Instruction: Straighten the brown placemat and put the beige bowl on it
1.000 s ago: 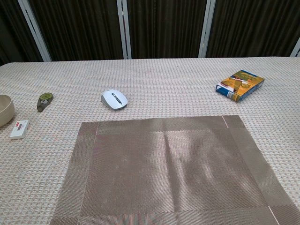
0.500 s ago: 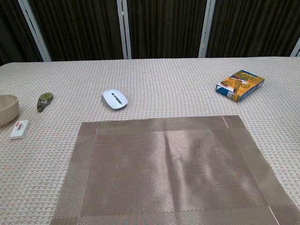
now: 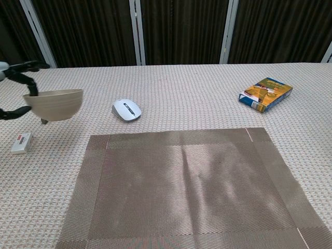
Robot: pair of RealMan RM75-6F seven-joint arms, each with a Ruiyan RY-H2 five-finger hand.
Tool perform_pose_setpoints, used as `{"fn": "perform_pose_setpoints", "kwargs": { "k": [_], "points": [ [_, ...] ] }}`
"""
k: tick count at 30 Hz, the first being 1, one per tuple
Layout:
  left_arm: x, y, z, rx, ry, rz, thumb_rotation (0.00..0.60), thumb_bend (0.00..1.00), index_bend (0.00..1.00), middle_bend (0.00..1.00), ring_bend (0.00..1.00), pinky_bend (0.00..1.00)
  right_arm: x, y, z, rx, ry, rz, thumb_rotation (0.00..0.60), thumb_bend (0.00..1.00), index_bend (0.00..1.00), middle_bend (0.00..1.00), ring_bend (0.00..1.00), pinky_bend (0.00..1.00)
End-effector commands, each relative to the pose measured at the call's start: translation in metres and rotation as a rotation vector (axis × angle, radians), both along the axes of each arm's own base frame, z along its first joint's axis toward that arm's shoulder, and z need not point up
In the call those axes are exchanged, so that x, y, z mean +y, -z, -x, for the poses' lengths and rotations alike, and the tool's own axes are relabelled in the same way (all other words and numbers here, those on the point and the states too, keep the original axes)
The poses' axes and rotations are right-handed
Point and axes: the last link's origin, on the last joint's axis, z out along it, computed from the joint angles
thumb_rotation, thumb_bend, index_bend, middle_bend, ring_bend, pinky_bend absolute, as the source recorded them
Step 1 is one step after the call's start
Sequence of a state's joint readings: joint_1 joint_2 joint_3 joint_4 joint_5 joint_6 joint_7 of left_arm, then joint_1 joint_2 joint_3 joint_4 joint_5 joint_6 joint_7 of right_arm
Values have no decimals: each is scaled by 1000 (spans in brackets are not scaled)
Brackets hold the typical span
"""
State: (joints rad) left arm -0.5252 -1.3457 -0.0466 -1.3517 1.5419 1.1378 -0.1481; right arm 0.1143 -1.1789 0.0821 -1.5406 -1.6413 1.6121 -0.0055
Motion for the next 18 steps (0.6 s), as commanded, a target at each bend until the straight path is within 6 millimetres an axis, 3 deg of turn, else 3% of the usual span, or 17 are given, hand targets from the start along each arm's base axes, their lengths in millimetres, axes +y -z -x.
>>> {"fn": "perform_pose_setpoints", "kwargs": {
  "k": [1,5,10,18],
  "points": [
    [-2,31,-58,30,162,92,600,428,651,0,0,0,-1,0,1,1,4,1,600,0,0,0,0,0],
    [-23,82,-97,47,263,238,600,427,651,0,0,0,-2,-1,3,5,13,3,600,0,0,0,0,0],
    [-43,119,-114,67,322,322,600,427,651,0,0,0,-2,-3,5,3,22,12,600,0,0,0,0,0],
    [-57,132,-119,84,353,342,600,403,625,0,0,0,-1,-6,8,0,28,21,600,0,0,0,0,0]
  ]
}}
